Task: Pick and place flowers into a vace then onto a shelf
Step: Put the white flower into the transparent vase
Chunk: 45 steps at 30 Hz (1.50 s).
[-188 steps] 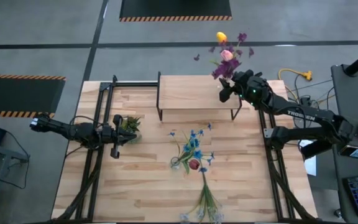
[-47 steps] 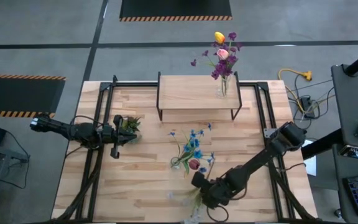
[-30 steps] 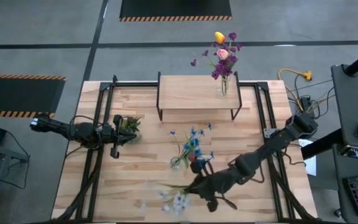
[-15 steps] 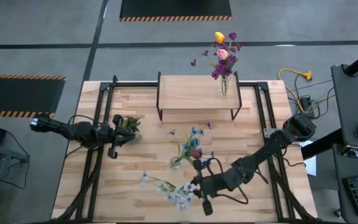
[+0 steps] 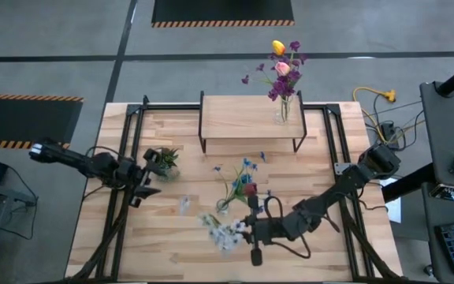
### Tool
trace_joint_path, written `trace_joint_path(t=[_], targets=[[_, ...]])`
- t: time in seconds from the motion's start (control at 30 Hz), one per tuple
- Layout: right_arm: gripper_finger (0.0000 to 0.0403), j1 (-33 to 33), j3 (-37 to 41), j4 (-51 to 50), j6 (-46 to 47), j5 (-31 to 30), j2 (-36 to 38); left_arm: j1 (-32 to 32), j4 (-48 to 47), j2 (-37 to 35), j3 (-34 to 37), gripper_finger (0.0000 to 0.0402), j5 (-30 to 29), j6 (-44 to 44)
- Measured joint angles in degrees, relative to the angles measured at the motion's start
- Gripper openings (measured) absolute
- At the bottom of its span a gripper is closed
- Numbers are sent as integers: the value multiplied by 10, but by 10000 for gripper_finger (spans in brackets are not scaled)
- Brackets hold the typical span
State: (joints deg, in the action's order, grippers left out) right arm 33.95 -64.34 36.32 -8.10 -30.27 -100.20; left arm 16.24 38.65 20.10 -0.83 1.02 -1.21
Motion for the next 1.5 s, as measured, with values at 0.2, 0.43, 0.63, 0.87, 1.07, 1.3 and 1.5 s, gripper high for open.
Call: trace_joint_path(t=[0.2,0.43,0.63,0.87,1.07,1.3,1.5], targets=[[11,0,0,0,2,-29,0,16,14,110,-61,222,19,23],[11,0,-1,0,2,-32,1,18,-22,258,-172,222,19,53],[11,0,-1,0,1,-45,1,34,-24,367,-241,222,20,57],[11,0,-1,0,-1,-45,1,68,-26,461,-321,222,20,83],[11,0,-1,0,-11,-59,1,73,-7,513,-349,222,17,79],[11,0,-1,1,-14,-60,1,74,100,579,-348,222,16,76],[11,0,-1,1,-14,-60,1,74,156,622,-351,222,16,72]])
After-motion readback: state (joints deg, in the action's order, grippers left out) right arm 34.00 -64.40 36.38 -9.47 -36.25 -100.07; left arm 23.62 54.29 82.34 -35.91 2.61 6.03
